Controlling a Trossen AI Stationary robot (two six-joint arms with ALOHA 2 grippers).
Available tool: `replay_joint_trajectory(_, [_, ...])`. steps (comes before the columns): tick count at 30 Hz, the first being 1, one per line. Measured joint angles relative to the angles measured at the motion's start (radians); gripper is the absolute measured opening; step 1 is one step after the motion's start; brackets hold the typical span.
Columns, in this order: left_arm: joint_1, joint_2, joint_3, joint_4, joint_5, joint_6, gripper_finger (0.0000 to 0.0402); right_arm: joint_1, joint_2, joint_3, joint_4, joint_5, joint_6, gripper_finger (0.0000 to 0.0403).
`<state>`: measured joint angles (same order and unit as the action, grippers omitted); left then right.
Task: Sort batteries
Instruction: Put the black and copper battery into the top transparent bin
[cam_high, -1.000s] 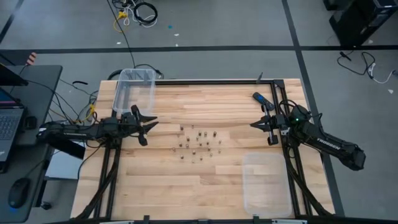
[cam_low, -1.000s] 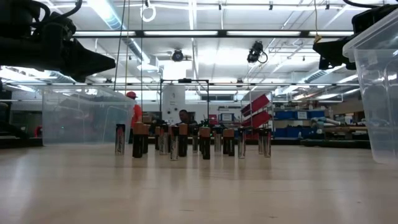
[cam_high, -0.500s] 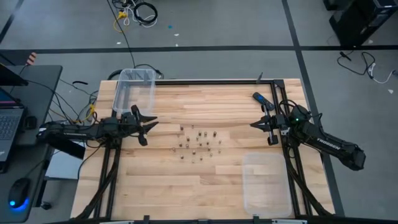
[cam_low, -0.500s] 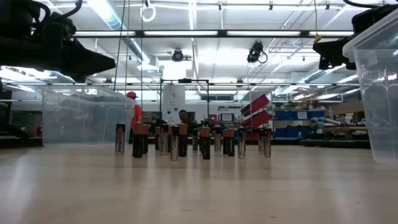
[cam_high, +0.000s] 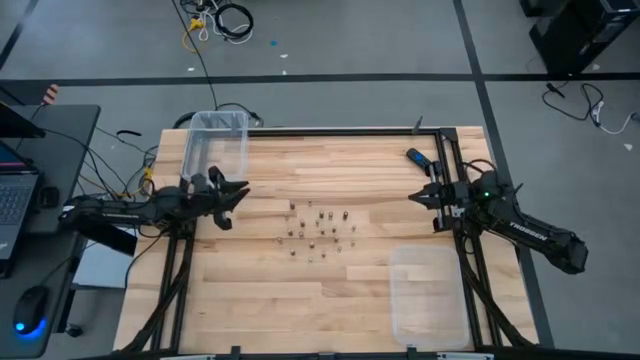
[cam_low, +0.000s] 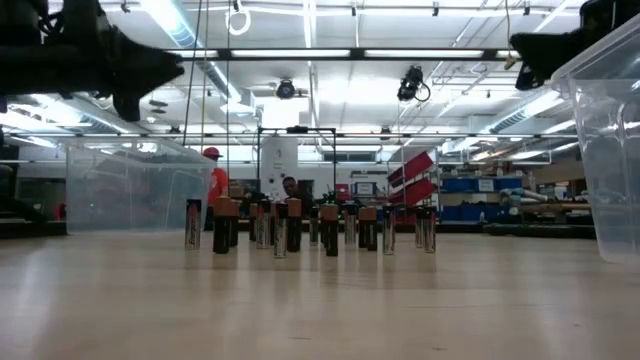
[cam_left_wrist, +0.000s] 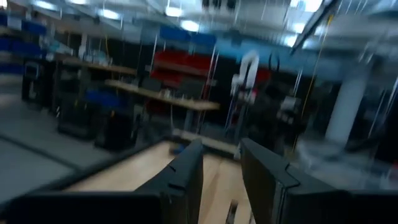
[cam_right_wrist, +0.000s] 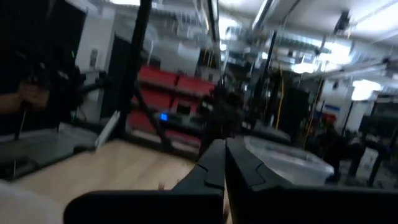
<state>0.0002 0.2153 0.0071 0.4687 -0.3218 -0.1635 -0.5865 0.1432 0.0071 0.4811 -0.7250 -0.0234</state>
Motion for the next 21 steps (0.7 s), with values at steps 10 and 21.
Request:
replay_joint_trajectory(10, [0.0, 0.001, 0.0, 0.117, 0.0, 0.0, 0.0106, 0.0, 0.0, 0.029, 0.041, 0.0, 0.176, 0.0001])
replay_joint_trajectory(21, [-0.001, 0.001, 0.0, 0.142, 0.008, -0.036, 0.0106, 0.0, 0.015, 0.183, -0.034, -0.001, 0.21, 0.0001])
